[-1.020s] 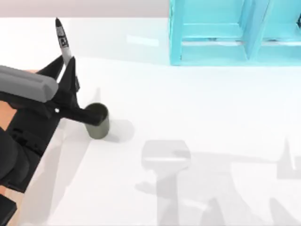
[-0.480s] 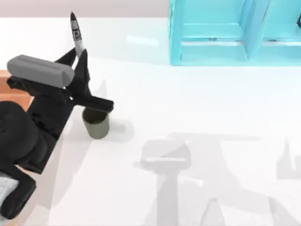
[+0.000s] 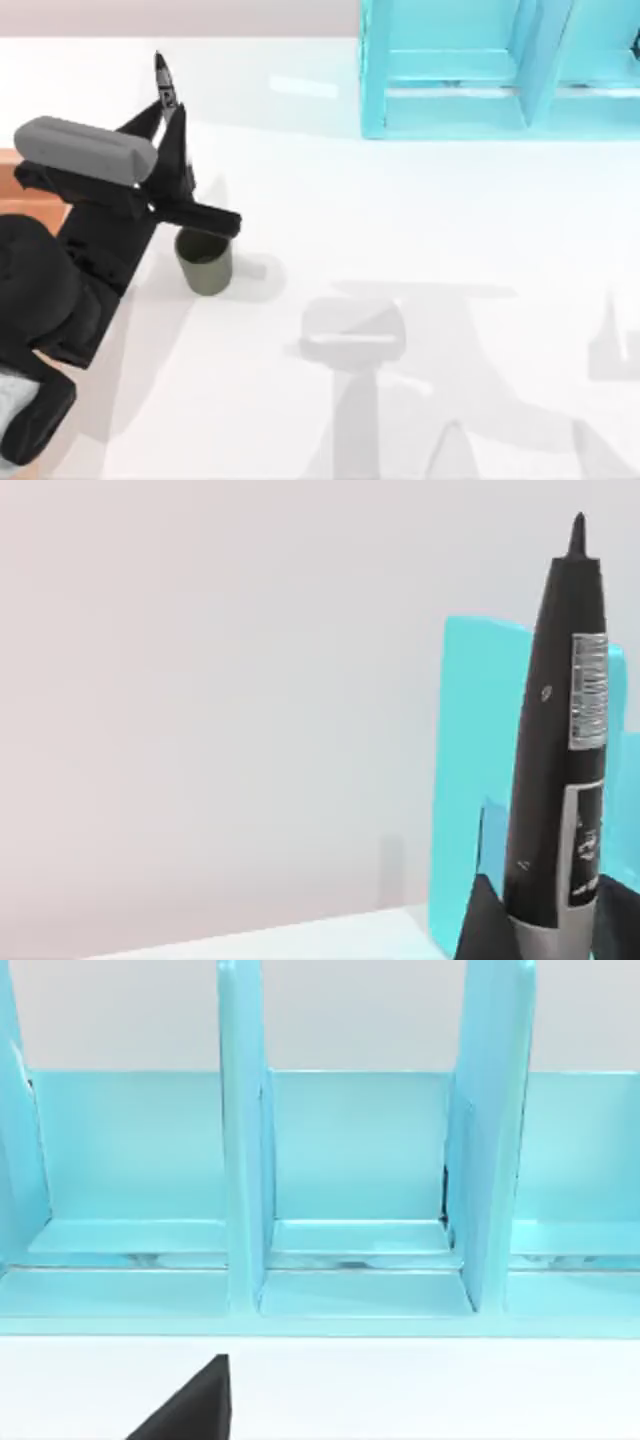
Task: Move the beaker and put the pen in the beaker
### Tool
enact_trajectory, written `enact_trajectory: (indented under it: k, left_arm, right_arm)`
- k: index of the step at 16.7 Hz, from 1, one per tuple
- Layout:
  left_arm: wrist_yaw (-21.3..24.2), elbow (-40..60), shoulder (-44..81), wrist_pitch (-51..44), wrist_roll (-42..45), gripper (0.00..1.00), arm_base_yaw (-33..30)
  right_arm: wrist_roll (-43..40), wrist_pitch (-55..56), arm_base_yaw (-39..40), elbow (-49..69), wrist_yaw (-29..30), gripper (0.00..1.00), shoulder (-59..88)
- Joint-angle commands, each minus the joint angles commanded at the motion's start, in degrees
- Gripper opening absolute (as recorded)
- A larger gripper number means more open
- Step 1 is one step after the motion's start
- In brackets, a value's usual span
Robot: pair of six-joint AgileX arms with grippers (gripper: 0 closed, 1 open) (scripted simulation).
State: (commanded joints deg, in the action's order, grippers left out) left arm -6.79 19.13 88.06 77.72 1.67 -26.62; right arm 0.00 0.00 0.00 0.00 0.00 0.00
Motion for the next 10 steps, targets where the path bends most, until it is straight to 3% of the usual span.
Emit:
enact_trajectory:
  k: [8, 10]
  left_arm:
    - [0.0, 0.0, 0.0, 0.0, 0.0, 0.98, 0.0]
    - [0.0, 0.0, 0.0, 0.0, 0.0, 1.0, 0.0]
  right_arm:
    - [0.0, 0.0, 0.0, 0.0, 0.0, 1.0, 0.0]
    - [0.0, 0.0, 0.0, 0.0, 0.0, 1.0, 0.0]
